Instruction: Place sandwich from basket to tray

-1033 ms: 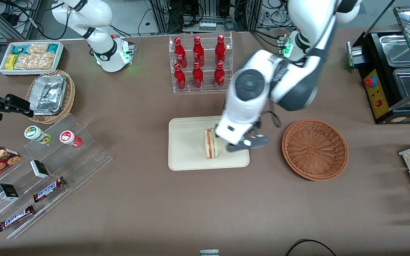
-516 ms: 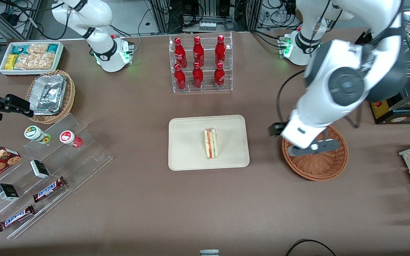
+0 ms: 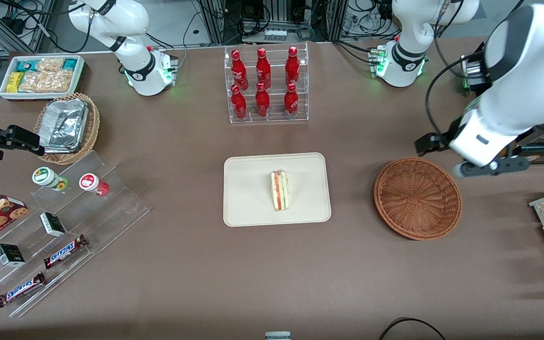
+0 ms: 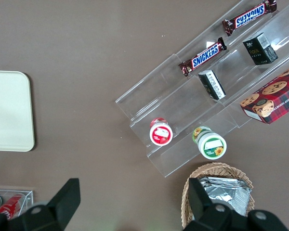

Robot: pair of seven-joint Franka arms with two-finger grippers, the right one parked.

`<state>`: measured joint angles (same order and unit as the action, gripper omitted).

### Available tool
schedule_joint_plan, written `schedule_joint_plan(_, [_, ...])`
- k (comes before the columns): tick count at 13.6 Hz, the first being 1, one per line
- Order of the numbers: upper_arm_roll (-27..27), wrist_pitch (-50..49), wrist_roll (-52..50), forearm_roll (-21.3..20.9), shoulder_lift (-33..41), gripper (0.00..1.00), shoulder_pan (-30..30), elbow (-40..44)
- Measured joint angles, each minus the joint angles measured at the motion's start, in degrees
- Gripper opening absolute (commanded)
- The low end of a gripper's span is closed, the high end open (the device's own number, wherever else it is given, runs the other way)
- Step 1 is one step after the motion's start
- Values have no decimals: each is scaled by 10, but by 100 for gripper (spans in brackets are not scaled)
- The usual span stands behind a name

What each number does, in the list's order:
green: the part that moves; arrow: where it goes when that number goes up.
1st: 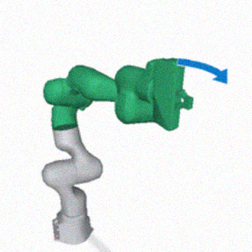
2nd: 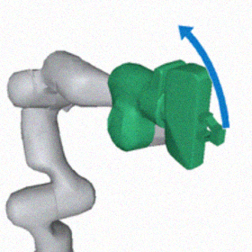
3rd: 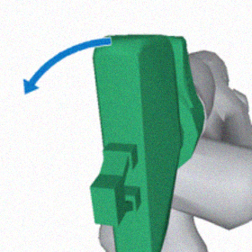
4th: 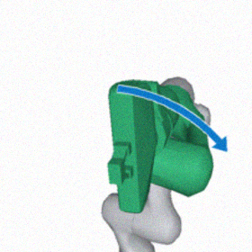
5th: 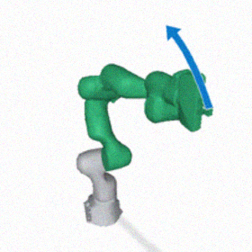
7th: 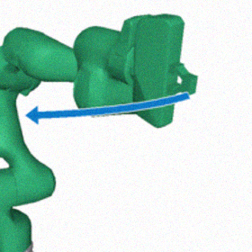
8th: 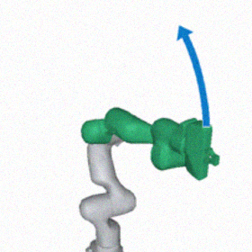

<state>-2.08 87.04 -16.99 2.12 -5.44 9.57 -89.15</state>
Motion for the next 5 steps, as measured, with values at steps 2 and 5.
schedule_joint_plan(2, [-34,-14,1,0,17,100,-40,-9])
schedule_joint_plan(5, [-47,-48,2,0,40,100,-71,-9])
